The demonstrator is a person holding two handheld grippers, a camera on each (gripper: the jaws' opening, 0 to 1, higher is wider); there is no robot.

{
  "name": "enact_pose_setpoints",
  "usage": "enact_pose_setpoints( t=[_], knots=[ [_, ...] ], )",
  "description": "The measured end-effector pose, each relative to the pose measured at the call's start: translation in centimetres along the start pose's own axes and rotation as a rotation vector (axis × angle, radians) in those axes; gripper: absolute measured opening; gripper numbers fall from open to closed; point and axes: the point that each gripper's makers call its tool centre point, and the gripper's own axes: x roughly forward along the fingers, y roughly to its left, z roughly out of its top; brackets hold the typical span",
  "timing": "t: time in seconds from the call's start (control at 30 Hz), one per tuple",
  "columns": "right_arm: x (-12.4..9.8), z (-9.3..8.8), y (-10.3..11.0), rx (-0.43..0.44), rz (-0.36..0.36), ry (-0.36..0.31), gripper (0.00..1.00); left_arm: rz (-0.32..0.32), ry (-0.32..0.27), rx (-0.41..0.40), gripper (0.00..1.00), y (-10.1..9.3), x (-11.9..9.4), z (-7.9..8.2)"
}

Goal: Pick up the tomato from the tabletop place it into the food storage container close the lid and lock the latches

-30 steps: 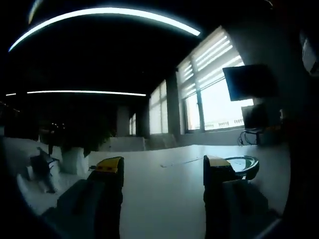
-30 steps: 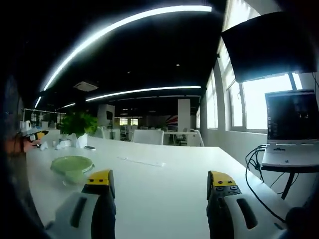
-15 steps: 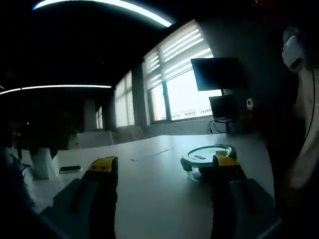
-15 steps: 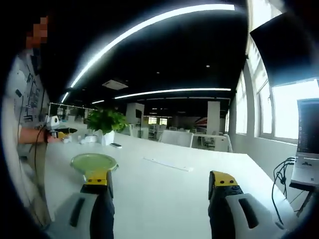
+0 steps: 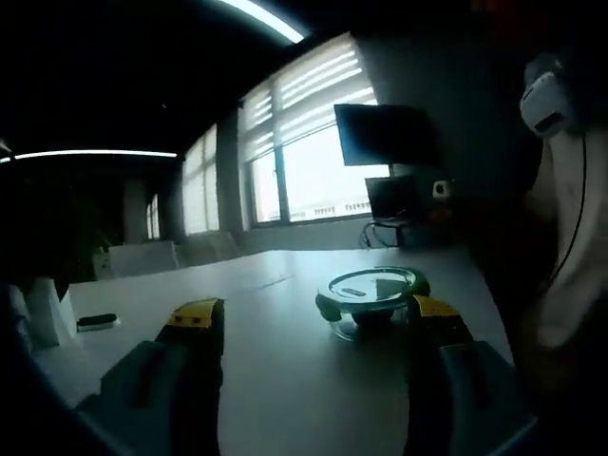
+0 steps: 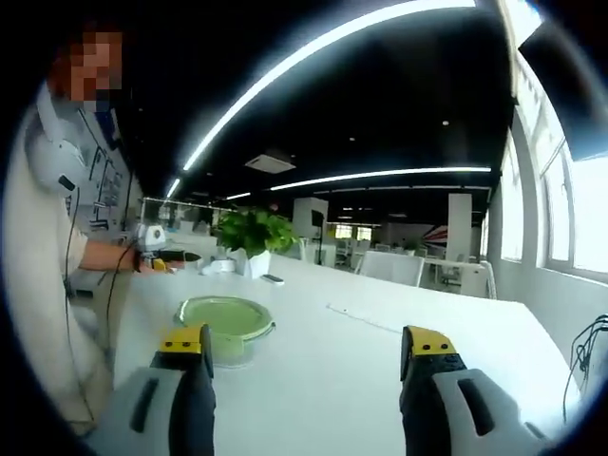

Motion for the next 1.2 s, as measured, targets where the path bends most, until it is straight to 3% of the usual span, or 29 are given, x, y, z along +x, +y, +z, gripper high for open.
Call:
enact_pose_setpoints(
  t=[0.3,0.83,1.2],
  knots=[
    [2.8,-1.8,3.5,-0.023,0.173,0.061,0.79,-0.128,0.090,0.023,0.70,-1.5,2.8,-2.3],
    [7.4,-4.2,7.1,-0.025,0.322,0.109,0.82,-0.234,0.153,0.014,0.70,-3.3,5.9,-4.4],
    [10.2,-6.3,9.5,-0.037,0.400,0.141,0.82,-0.287,0.160,0.008,0.70,-4.6,8.0,-5.0]
  ],
)
